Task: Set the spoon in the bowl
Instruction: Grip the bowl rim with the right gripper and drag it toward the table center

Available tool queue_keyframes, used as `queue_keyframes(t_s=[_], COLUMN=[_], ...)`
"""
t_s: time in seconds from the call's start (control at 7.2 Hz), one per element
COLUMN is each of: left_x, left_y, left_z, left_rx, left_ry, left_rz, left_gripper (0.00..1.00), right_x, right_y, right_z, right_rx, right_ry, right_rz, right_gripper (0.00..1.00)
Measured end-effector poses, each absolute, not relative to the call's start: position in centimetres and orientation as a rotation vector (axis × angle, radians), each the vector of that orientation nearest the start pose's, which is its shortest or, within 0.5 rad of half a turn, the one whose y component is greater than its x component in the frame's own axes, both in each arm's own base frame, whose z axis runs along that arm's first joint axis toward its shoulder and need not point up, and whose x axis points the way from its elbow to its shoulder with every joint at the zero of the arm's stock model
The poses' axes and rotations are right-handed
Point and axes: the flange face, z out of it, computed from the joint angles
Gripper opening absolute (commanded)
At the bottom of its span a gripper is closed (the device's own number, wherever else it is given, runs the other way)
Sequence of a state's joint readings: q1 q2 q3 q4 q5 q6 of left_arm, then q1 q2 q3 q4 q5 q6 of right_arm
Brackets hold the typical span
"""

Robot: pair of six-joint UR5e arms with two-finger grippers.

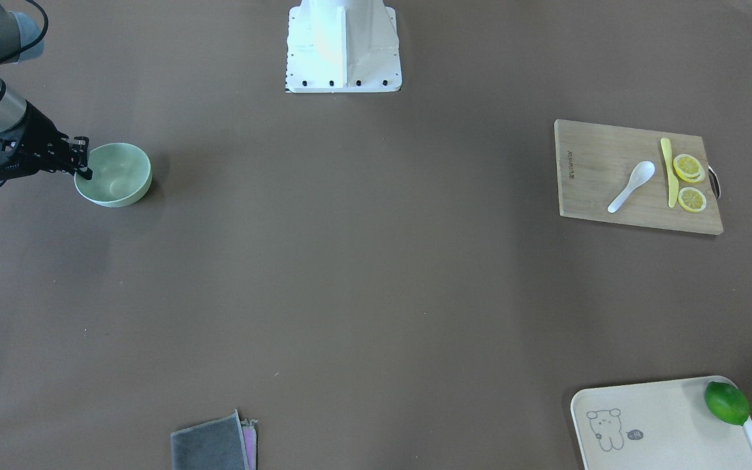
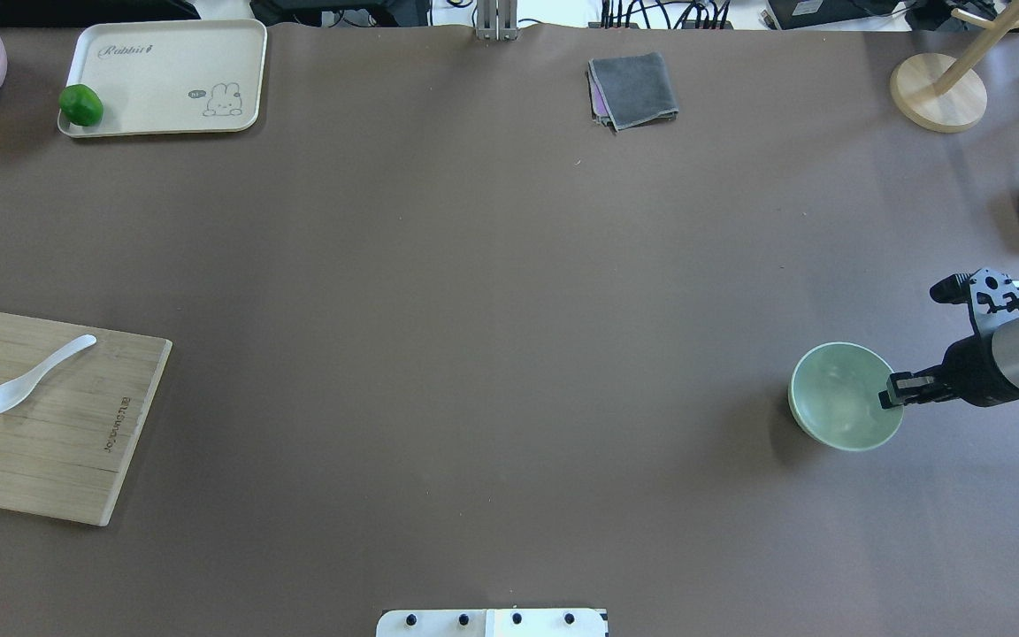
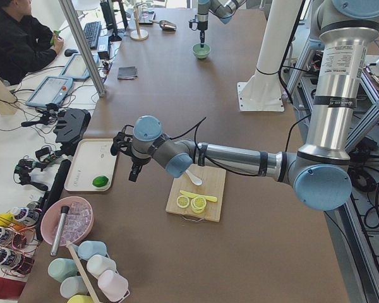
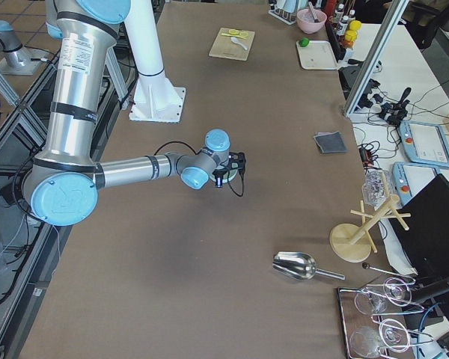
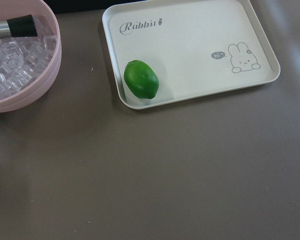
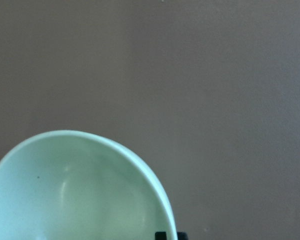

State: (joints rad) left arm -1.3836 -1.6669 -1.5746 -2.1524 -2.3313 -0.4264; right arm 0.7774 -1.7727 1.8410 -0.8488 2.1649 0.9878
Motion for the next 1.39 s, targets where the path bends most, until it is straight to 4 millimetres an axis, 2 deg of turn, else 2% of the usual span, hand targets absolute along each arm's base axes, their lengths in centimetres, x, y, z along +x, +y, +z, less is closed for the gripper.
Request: queue_keyframes(t_s=[0.28, 0.42, 0.69, 0.83, 0.97, 1.11, 1.39], left_x=[4.0, 4.0, 4.0, 4.0, 4.0, 4.3, 6.0], left_y=[-55.6, -55.6, -55.8, -55.8, -55.8, -55.7, -55.4], left_z=[53.9, 53.9, 53.8, 53.8, 53.9, 53.8, 53.6], left_rx=[0.397, 0.399, 0.399, 0.398, 0.398, 0.404, 0.409], left_ry=[0.889, 0.889, 0.889, 0.889, 0.889, 0.891, 0.906], left_rz=[0.04, 0.042, 0.042, 0.041, 0.042, 0.052, 0.08], left_gripper=[0.97, 0.97, 0.97, 0.97, 0.97, 0.97, 0.97], right_x=[-26.0, -27.4, -32.5, -35.6, -38.8, -41.8, -47.7], right_y=[-36.4, -37.4, -40.7, -42.1, -42.9, -43.9, -45.9], right_z=[49.1, 45.7, 38.0, 33.7, 30.3, 27.8, 24.7], right_rx=[0.048, 0.044, 0.027, 0.027, 0.037, 0.046, 0.063], right_ry=[-1.022, -1.075, -1.104, -1.081, -1.06, -1.049, -1.028], right_rz=[0.006, 0.05, 0.091, 0.097, 0.095, 0.09, 0.082], right_gripper=[0.0, 0.0, 0.0, 0.0, 0.0, 0.0, 0.0])
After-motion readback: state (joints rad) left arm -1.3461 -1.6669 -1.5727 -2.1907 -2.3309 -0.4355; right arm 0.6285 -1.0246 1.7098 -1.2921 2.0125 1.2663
